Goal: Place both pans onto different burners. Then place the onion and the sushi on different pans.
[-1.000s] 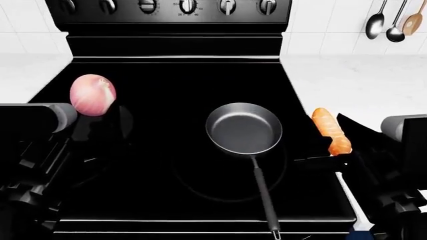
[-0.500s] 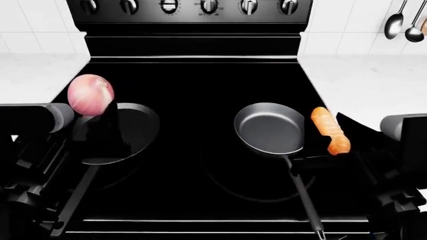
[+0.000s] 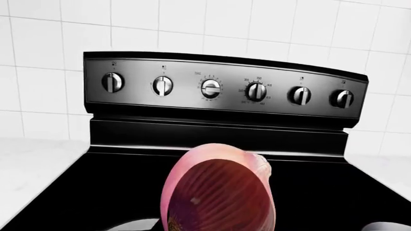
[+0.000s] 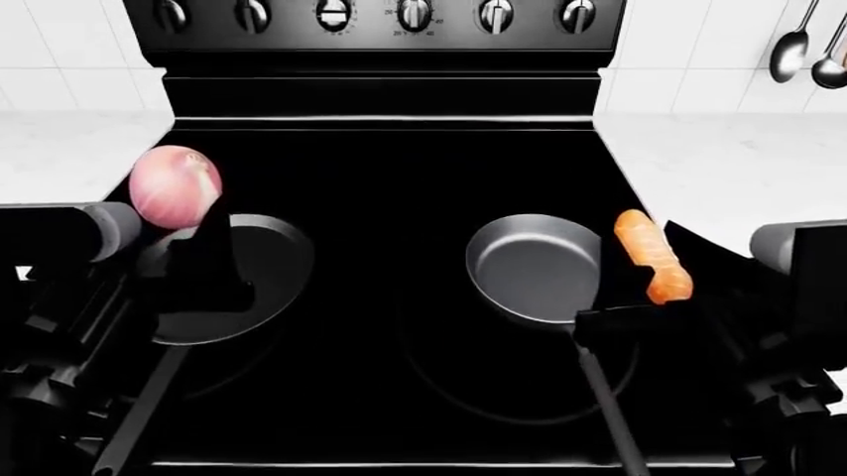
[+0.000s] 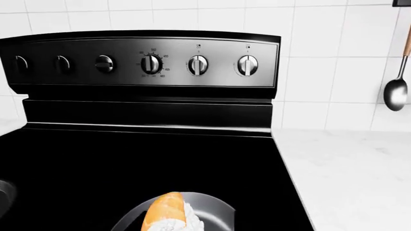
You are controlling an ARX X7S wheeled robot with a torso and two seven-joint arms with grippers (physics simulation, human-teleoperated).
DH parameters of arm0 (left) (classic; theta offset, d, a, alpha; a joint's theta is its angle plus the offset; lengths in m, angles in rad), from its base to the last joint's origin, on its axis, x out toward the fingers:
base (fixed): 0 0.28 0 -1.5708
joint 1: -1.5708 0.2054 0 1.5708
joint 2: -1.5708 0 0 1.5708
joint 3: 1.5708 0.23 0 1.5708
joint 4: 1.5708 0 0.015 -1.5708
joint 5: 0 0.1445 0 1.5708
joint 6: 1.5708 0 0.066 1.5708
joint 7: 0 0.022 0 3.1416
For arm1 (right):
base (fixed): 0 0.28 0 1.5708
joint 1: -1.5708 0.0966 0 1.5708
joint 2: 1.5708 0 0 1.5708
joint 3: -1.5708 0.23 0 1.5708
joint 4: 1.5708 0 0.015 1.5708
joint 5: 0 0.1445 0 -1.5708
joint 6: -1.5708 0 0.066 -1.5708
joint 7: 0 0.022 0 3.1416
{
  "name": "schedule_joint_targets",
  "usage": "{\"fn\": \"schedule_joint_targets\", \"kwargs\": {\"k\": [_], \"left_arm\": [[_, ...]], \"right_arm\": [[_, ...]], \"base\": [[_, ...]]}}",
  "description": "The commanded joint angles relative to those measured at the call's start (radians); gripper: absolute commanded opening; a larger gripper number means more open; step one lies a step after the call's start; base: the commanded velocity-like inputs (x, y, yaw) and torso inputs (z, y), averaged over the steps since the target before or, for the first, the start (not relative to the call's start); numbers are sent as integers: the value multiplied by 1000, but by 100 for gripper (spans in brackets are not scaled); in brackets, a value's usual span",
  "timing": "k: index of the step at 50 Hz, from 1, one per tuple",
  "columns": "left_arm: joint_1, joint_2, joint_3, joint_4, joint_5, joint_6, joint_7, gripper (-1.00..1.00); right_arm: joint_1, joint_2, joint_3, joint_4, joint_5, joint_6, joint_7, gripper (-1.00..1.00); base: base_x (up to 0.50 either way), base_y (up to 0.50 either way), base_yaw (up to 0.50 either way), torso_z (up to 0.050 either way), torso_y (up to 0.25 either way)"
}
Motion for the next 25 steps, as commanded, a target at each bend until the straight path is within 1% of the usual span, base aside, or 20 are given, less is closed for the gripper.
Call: {"fn": "schedule_joint_targets", "kwargs": {"k": [1,6,15,25], "left_arm": [[-3,-6,-6,1,-7,11,3,-100],[-2,-10,-8,3,-5,13,2,-100],[-1,-14,-12,3,-8,13,6,-100],[-3,-18,-17,4,-13,12,8,-100]], "right_arm": [[40,-7,-13,1,0,29,6,-100],[130,-34,-53,13,19,81,27,-100],[329,-130,-162,112,7,203,18,-100],[413,-226,-244,255,-95,231,-67,-100]], "base": [[0,0,0,0,0],[0,0,0,0,3],[0,0,0,0,0],[0,0,0,0,0]]}}
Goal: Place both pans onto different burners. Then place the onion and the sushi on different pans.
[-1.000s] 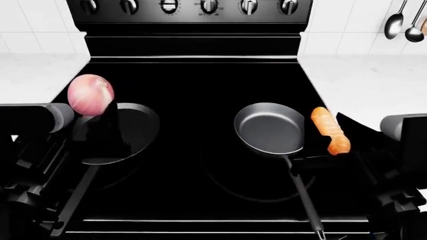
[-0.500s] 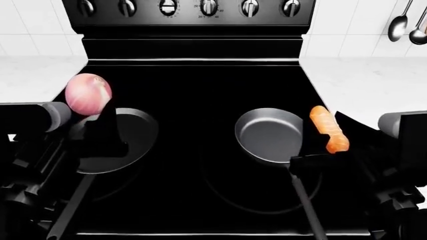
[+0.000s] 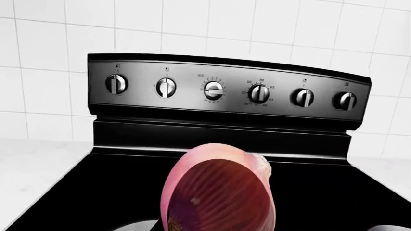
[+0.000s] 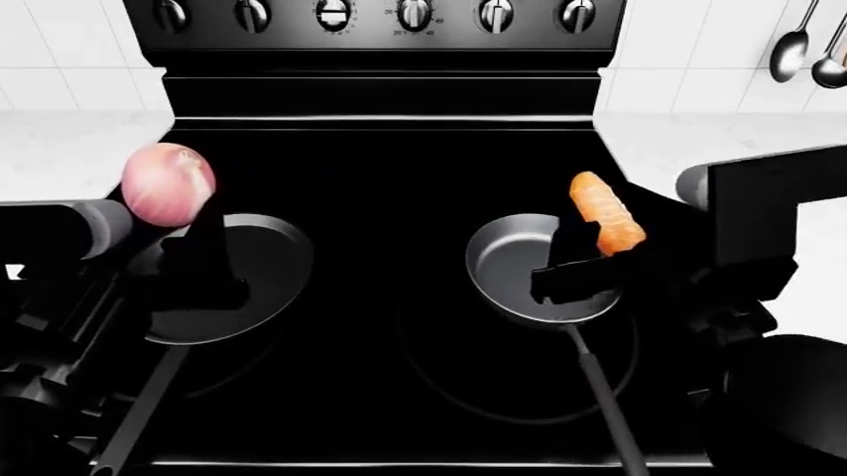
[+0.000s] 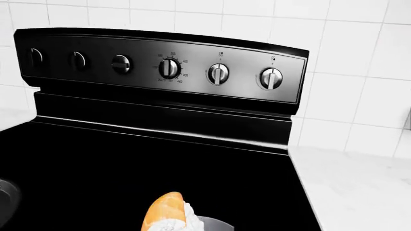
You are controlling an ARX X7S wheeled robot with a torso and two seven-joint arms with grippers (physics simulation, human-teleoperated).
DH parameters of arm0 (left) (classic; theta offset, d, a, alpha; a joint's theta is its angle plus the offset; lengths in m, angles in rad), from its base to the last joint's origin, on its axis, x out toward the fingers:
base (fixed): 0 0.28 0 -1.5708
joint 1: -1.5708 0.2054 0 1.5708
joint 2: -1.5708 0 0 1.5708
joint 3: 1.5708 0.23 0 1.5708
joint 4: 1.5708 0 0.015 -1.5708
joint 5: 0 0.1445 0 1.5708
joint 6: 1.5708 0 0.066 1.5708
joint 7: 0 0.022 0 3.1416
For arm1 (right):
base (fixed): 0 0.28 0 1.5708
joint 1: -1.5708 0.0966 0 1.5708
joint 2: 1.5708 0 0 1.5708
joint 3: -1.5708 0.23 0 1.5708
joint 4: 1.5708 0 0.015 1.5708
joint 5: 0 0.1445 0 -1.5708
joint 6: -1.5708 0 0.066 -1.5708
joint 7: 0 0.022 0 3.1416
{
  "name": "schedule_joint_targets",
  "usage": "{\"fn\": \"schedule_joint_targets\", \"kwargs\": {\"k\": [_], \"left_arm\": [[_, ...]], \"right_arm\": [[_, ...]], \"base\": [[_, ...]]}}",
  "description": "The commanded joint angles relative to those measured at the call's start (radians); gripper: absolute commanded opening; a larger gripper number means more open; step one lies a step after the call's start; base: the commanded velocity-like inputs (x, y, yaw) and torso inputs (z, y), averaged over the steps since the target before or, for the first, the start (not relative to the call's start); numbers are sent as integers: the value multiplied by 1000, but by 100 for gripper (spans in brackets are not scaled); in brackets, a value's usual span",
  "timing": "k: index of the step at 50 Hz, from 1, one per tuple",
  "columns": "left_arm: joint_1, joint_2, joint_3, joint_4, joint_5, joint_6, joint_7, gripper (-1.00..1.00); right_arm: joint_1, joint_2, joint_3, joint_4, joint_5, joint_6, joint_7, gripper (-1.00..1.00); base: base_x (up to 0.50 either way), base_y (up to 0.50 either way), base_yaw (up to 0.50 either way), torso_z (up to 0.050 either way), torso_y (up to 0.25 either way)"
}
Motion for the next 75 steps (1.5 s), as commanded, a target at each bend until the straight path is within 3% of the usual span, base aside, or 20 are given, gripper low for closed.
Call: {"fn": "schedule_joint_targets", "kwargs": {"k": [1,17,61,62,75], "left_arm": [[-6,-6,-8,3,-10,11,5,-100],[5,-12,-10,-3,-9,20,8,-100],[25,-22,-19,-10,-7,31,11,-100],[26,-22,-19,-10,-7,32,11,-100],[30,-25,-23,-7,-7,32,11,-100]], "right_arm": [[118,-102,-89,157,-105,50,-85,-100],[103,-195,-146,442,-270,-46,-215,-100],[14,-230,-180,525,-306,-112,-274,-100],[14,-230,-180,526,-306,-111,-274,100],[19,-221,-177,504,-294,-101,-265,100]], "base": [[0,0,0,0,0],[0,0,0,0,0],[0,0,0,0,0],[0,0,0,0,0],[0,0,0,0,0]]}}
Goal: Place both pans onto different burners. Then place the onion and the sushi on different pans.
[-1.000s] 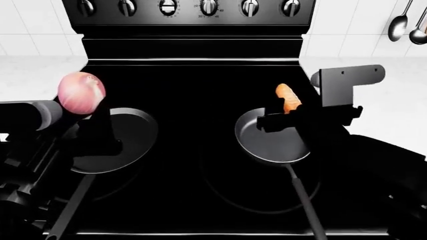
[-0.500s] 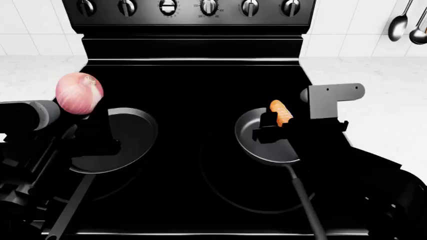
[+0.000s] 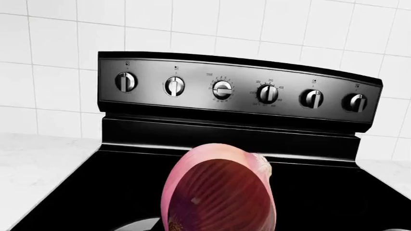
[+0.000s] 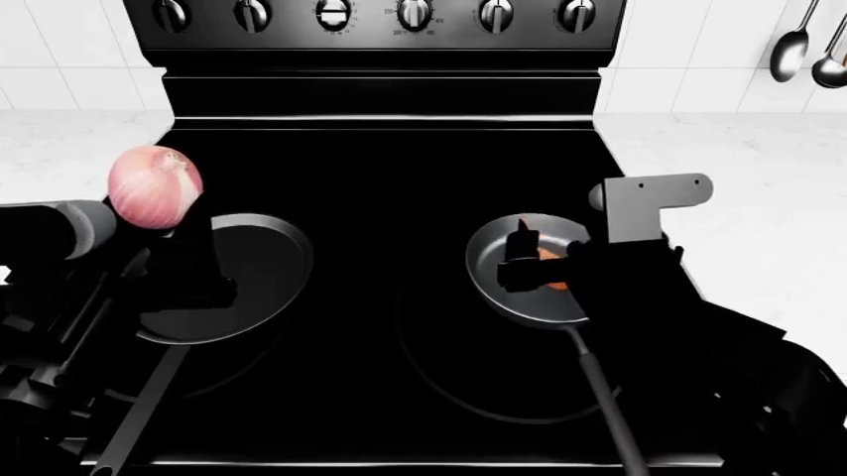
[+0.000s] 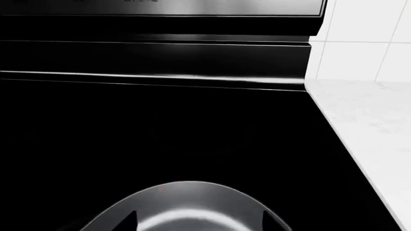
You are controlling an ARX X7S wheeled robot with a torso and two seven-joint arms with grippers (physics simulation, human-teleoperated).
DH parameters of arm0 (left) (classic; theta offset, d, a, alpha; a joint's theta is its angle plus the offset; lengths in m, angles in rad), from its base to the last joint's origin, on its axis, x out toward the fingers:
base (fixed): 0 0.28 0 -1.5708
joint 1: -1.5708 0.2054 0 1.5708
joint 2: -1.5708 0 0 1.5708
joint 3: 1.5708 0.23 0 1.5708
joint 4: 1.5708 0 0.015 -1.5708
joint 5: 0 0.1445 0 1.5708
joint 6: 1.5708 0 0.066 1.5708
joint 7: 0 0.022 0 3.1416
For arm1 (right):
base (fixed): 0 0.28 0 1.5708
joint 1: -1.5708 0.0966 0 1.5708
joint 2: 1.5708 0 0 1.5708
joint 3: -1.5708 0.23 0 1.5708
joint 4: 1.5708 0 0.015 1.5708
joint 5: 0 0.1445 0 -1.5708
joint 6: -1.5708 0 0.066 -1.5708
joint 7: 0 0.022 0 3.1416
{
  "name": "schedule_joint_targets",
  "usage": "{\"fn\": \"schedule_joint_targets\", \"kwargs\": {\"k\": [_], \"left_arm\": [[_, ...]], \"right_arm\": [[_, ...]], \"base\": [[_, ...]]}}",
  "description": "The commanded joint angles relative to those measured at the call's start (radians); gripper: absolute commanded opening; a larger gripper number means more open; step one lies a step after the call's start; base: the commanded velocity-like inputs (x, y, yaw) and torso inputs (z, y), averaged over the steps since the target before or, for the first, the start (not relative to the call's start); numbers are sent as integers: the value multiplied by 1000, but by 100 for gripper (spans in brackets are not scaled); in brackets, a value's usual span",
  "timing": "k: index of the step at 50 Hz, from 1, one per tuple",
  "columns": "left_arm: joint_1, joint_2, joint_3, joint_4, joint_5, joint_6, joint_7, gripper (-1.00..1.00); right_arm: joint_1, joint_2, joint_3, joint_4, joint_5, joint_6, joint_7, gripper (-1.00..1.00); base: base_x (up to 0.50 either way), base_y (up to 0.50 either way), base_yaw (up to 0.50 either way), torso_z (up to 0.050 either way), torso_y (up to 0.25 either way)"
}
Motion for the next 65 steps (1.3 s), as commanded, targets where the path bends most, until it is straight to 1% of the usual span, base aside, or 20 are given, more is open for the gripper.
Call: {"fn": "schedule_joint_targets", "kwargs": {"k": [1,4,9,17,21,24,27,34,40,47,58,65], "left_arm": [[-3,-2,-5,2,-6,11,2,-100],[0,1,-4,-1,-7,13,4,-100],[-6,9,-7,-10,-17,0,9,-100],[-44,36,-19,-65,-67,-58,33,-100],[-101,46,-39,-84,-136,-125,44,-100],[-114,56,-41,-110,-155,-150,53,-100],[-75,71,-23,-134,-123,-125,59,-100],[-49,119,-4,-198,-133,-134,87,-100],[-62,145,-5,-258,-189,-168,108,-100],[18,190,24,-361,-177,-118,143,-100],[82,209,39,-401,-180,-74,162,-100],[90,212,38,-412,-186,-71,169,-100]], "right_arm": [[2,7,5,-21,8,8,7,100],[6,18,17,-54,24,14,23,100],[31,65,73,-189,93,33,91,100],[97,173,178,-458,258,80,255,100],[85,219,213,-532,297,77,308,100],[41,238,227,-544,284,57,311,100],[-12,248,235,-562,265,34,310,100],[-98,249,243,-554,220,-12,280,100],[-119,249,245,-546,209,-26,269,100],[-131,234,234,-529,192,-33,255,100],[-145,217,226,-512,180,-46,240,100],[-144,213,223,-506,178,-46,237,100]], "base": [[0,0,0,0,0],[0,0,0,0,0],[0,0,0,0,0],[0,0,0,0,0],[0,0,0,0,0],[0,0,0,0,0],[0,0,0,0,0],[0,0,0,0,0],[0,0,0,0,0],[0,0,0,0,0],[0,0,0,0,0],[0,0,0,0,0]]}}
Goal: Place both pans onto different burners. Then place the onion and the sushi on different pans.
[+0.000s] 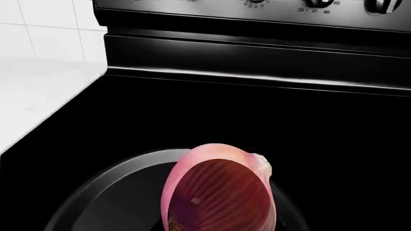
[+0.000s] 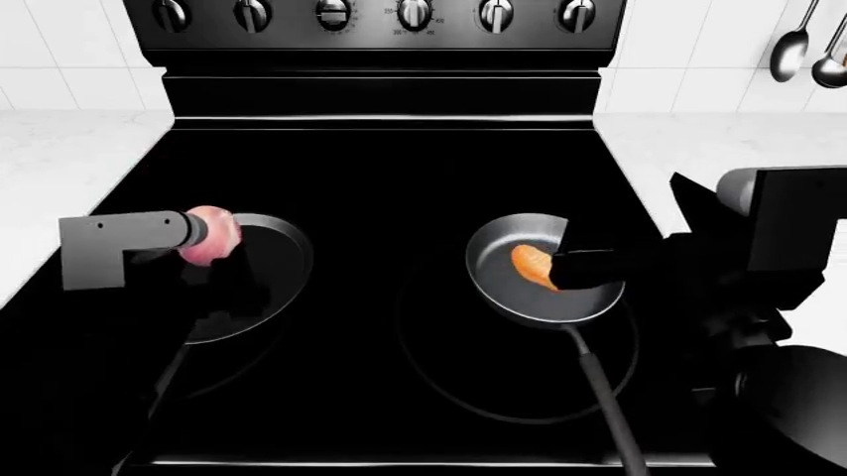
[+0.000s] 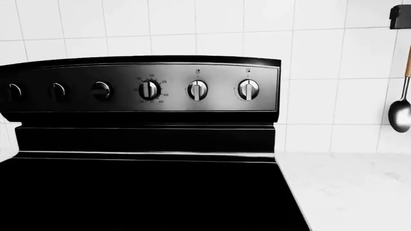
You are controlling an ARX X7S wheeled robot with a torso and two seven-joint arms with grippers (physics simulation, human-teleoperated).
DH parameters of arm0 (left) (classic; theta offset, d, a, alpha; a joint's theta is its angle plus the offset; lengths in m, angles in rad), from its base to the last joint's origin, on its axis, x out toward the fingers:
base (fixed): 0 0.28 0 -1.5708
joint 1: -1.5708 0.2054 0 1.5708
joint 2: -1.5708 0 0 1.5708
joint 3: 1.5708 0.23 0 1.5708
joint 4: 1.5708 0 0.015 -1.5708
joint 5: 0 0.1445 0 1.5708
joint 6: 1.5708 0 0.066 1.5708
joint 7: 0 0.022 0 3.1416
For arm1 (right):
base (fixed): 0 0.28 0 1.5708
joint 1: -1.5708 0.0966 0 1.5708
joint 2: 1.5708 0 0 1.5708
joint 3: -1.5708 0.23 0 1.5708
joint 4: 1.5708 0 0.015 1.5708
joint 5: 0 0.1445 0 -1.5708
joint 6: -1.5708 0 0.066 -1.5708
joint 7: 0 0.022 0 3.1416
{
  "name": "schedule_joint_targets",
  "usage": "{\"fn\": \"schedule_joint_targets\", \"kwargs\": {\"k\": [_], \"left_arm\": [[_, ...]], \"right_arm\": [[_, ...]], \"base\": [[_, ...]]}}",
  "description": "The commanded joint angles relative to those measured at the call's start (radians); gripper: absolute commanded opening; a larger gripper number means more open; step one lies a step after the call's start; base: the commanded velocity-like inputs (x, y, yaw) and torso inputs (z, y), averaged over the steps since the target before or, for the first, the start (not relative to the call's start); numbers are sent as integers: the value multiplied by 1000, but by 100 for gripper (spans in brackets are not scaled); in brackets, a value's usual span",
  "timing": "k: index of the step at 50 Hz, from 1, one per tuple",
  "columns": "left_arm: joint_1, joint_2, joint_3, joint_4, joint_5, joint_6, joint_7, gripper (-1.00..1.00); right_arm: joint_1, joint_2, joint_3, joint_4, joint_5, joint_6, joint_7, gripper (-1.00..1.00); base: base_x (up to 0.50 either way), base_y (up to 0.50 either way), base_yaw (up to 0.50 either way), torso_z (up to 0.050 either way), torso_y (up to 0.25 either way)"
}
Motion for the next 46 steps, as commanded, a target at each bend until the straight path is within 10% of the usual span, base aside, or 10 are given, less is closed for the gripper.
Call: {"fn": "schedule_joint_targets", "kwargs": {"k": [1,13,14,46], "left_arm": [[30,16,5,-37,-17,28,19,-100],[26,9,-4,-38,-25,26,20,-100],[25,8,-5,-37,-26,25,20,100],[22,-11,-23,-28,-24,27,14,100]], "right_arm": [[-9,-7,-4,9,-8,-7,-7,100],[0,-13,-11,14,-8,-2,-8,100],[0,-13,-11,14,-8,-2,-8,100],[-2,-12,-12,12,-10,-6,-5,100]], "base": [[0,0,0,0,0],[0,0,0,0,1],[0,0,0,0,0],[0,0,0,0,0]]}}
